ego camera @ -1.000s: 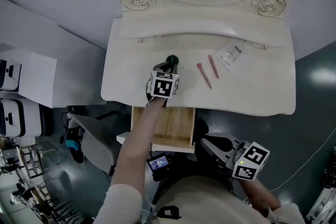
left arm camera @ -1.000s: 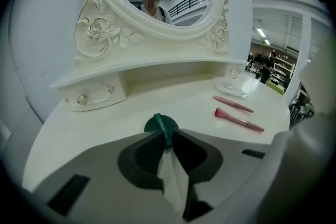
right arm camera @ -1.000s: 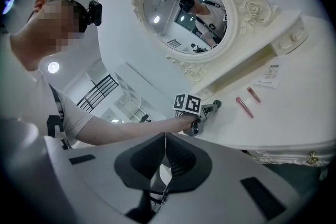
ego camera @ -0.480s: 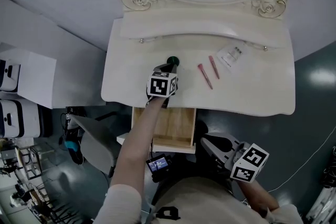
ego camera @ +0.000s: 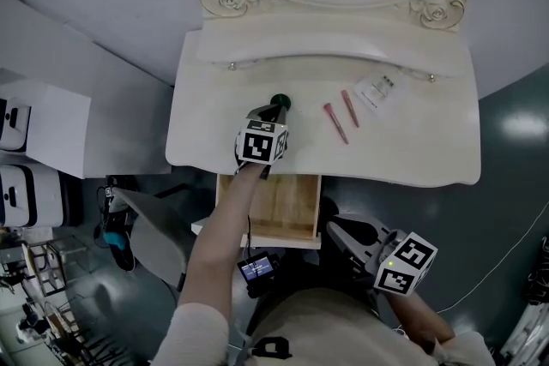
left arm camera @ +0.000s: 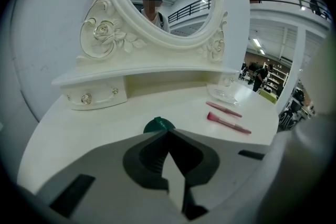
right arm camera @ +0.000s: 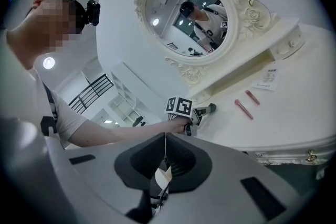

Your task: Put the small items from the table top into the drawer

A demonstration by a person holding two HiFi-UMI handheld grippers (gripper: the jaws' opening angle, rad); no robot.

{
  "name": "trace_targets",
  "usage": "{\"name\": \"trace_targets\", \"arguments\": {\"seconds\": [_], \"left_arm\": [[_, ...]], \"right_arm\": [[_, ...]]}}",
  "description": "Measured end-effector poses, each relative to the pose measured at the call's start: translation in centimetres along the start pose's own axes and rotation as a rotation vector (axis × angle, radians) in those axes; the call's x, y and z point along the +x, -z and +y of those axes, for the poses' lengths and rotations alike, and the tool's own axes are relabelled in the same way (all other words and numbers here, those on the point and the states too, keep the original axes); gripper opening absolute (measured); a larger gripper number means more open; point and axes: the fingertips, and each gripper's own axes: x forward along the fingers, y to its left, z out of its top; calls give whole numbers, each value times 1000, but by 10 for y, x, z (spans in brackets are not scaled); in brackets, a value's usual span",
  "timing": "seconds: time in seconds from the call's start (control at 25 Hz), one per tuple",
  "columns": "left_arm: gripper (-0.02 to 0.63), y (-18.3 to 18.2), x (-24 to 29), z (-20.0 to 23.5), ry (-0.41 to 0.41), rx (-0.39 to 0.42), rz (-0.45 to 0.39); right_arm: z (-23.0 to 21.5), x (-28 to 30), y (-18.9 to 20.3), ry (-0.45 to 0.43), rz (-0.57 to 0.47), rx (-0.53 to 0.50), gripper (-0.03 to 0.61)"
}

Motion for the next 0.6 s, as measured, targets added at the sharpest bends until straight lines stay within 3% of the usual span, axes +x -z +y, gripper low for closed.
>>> {"name": "trace_targets", "arguments": {"seconds": [0.6], "left_arm": [[55,8,-35,12,-15,28,-23]], "right_arm": [[23,9,12,37,-13,-13,28]]}}
